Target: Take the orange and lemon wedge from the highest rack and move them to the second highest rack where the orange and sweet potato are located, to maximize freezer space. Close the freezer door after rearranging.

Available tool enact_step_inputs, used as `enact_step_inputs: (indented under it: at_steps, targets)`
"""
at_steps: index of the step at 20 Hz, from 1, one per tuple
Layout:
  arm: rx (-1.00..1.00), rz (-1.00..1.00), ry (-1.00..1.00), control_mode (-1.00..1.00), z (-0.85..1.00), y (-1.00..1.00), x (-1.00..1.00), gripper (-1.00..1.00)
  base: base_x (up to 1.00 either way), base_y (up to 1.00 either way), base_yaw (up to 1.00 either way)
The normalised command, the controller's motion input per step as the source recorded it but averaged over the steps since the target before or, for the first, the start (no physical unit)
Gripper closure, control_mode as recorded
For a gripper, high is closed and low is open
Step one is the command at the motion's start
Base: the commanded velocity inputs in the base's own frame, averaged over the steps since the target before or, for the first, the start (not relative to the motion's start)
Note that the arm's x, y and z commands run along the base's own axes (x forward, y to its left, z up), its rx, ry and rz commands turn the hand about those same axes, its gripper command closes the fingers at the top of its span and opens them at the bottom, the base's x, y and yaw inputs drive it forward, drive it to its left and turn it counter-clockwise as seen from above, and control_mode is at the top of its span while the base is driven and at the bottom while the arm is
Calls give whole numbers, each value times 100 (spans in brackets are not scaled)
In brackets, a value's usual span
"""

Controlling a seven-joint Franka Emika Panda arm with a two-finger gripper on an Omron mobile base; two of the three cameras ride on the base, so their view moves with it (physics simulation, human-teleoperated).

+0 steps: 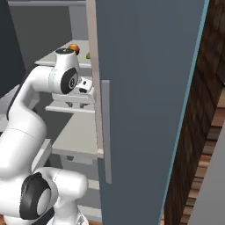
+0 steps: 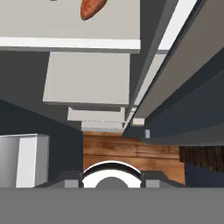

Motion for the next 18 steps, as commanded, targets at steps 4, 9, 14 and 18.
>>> enact_step_inputs:
  at_steps: [4, 9, 14, 18]
  targets:
    - [0, 0, -3, 100, -2, 0, -3, -100, -10, 0, 0]
    - [0, 0, 0, 100, 0, 0, 0, -100, -71, -16, 0]
    - [0, 0, 0, 100, 0, 0, 0, -100, -59, -34, 10]
    - [0, 0, 0, 100, 0, 0, 0, -100, -12, -22, 47]
